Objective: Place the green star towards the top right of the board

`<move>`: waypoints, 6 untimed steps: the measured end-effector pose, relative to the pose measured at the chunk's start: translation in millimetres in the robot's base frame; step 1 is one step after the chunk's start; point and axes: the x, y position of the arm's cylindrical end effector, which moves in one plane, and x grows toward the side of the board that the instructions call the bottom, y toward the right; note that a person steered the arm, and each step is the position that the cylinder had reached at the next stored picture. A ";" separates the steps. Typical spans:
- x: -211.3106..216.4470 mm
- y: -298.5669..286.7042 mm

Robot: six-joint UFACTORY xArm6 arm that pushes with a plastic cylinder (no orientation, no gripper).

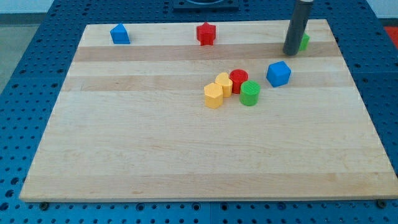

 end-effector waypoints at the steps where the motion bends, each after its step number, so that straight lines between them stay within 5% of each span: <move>1: -7.6 8.8; 6: -26.0 16.0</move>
